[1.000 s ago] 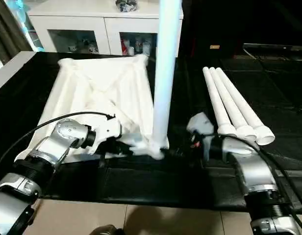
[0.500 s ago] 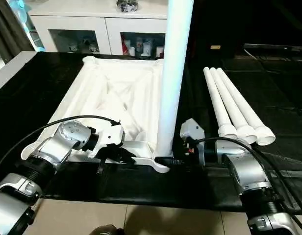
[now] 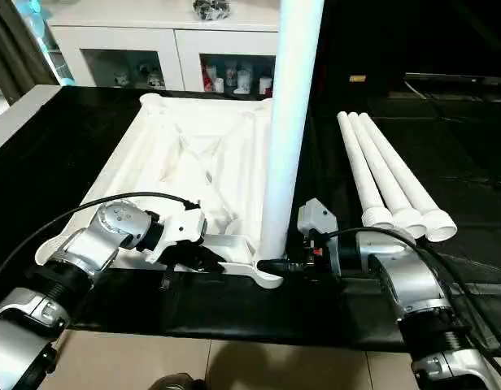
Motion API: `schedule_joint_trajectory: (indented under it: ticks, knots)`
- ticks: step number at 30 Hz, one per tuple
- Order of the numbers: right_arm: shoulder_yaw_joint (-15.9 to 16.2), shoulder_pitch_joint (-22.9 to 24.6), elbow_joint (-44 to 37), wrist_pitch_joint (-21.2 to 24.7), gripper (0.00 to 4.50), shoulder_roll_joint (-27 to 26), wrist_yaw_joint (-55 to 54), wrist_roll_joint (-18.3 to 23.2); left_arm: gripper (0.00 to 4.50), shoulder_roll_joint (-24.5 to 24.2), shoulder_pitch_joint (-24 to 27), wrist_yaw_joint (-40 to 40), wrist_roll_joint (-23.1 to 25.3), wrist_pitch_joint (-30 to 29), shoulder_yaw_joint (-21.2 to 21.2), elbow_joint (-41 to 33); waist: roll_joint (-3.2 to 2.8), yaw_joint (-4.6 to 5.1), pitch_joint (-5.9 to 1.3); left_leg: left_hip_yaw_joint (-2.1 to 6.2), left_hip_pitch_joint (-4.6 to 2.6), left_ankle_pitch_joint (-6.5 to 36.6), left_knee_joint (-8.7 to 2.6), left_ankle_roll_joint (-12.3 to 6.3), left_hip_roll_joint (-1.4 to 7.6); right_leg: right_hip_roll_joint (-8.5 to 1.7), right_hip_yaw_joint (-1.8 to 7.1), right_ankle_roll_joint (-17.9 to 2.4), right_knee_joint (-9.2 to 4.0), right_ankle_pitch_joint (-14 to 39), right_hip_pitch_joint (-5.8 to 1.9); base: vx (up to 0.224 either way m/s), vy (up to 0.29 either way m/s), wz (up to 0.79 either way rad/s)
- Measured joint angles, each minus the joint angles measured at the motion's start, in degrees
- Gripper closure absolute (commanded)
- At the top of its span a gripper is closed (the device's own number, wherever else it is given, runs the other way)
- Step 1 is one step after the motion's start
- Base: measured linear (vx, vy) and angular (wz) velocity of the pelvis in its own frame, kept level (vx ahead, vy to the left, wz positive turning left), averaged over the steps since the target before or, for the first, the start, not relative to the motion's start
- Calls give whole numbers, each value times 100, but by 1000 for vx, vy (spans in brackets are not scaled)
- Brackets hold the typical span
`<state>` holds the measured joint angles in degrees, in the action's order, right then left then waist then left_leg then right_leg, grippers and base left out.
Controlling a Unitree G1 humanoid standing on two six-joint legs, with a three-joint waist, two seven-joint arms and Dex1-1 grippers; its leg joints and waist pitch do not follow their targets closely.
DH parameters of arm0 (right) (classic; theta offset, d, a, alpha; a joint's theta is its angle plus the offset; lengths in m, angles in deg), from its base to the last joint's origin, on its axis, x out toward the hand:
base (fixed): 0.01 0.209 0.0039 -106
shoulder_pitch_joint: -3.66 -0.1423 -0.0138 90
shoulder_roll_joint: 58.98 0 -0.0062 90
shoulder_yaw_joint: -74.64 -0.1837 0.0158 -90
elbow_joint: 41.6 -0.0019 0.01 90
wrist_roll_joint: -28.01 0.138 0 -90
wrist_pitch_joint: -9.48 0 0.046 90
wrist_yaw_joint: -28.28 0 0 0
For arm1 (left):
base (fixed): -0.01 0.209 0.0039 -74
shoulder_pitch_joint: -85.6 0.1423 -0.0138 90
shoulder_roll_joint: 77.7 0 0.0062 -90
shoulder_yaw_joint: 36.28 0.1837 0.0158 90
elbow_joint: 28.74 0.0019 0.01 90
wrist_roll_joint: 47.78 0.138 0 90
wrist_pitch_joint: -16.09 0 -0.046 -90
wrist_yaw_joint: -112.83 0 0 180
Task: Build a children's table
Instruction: Rotate leg to tighten
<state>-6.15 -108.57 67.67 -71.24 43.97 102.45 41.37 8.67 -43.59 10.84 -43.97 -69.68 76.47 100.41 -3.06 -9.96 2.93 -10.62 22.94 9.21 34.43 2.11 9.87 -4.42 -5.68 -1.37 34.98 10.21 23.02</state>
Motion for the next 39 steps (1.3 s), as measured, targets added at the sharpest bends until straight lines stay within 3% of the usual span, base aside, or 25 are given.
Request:
schedule_joint_trajectory:
  ticks: [6, 21, 22, 23, 26, 28, 39]
  knots:
    - [-13, 13, -46, -67, 239, 3, 6, 35, 450, -5, 0, -1, 13, 0, 0, 2, 2, 6, -2, 0, -4, 0, 1, 0, 0, 0, 0, 0, 1, 0, -3, 0, 0, 0]
    - [-55, 149, -139, 6, 244, -120, -147, 61, 450, -9, 1, -4, 14, -16, -11, 54, -1, 21, -6, 0, -30, 0, -1, 0, 1, 0, 0, 0, 2, 0, -25, 0, 0, 0]
    - [-58, 147, -153, 52, 188, -131, -163, 67, 450, -9, 1, -7, 23, -22, -11, 61, -1, 26, -6, 0, -39, 0, -1, 0, 1, 0, 0, 1, 2, 1, -34, 0, 0, 0]
    - [-56, 147, -162, 74, 174, -132, -173, 64, 450, -9, 1, -8, 29, -26, -11, 61, -1, 26, -6, 0, -44, 0, -2, 1, 1, 0, 0, 2, 2, 1, -38, 0, 0, 0]
    - [-51, 171, -120, 253, 168, -196, -213, 81, 450, 5, 1, 4, 31, -32, -3, 64, -1, 16, -6, 0, -51, 0, -2, 1, 1, 0, 0, 8, 1, 5, -46, 0, 0, 0]
    - [-51, 177, -118, 296, 133, -204, -234, 122, 450, 4, 0, 29, 30, -32, -3, 64, -1, 10, -6, 0, -51, 0, -2, 1, 1, 0, 0, 5, 0, 3, -47, 0, 0, 0]
    - [32, 212, -118, 284, 43, -211, -248, 98, 450, 9, -1, 32, 30, -29, -5, 64, -2, 9, -5, 0, -49, 0, -3, 1, 1, 0, 1, 4, 0, 3, -46, 0, 0, 0]
